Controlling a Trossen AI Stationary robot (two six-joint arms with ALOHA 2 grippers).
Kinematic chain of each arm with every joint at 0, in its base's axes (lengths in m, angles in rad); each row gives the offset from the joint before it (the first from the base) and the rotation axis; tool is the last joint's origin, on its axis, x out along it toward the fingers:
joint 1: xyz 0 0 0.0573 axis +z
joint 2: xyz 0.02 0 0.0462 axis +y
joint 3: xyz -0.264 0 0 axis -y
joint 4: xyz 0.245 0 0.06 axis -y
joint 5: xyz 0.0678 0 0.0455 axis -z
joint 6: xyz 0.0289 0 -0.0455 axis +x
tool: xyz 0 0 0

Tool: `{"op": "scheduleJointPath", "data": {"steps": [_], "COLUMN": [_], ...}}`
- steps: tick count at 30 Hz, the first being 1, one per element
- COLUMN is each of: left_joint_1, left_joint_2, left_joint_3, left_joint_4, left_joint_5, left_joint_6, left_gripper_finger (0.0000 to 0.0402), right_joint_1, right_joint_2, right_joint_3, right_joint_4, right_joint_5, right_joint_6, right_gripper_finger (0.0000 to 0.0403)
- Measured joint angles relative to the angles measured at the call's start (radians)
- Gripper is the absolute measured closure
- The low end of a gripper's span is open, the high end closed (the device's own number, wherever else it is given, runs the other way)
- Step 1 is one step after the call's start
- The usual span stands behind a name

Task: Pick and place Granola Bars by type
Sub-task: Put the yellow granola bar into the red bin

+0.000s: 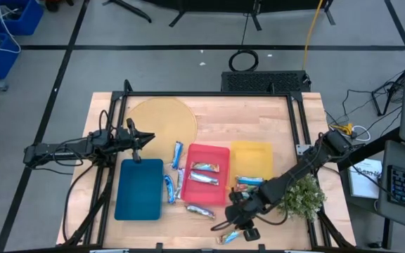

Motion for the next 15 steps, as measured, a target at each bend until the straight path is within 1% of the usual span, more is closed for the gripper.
{"op": "scheduleJointPath", "data": {"steps": [3,7,9,12,15], "left_joint_1": [0.000,0.000,0.000,0.000,0.000], "left_joint_2": [0.000,0.000,0.000,0.000,0.000], "left_joint_3": [0.000,0.000,0.000,0.000,0.000], "left_joint_4": [-0.001,-0.009,-0.009,-0.009,-0.009], "left_joint_5": [0.000,0.000,0.000,0.000,0.000], "left_joint_6": [0.000,0.000,0.000,0.000,-0.001], "left_gripper_finger": [0.0355,0.0355,0.0355,0.0355,0.0355], "right_joint_1": [-0.003,0.012,0.030,0.051,0.069], "right_joint_2": [0.001,0.001,0.001,0.012,0.034], "right_joint_3": [0.000,0.000,0.000,0.000,0.000], "right_joint_4": [-0.030,-0.029,-0.029,-0.027,-0.028], "right_joint_5": [0.016,-0.008,-0.009,-0.005,0.030], "right_joint_6": [0.027,0.105,0.138,0.173,0.176], "right_gripper_finger": [0.0289,0.0283,0.0270,0.0239,0.0210]}}
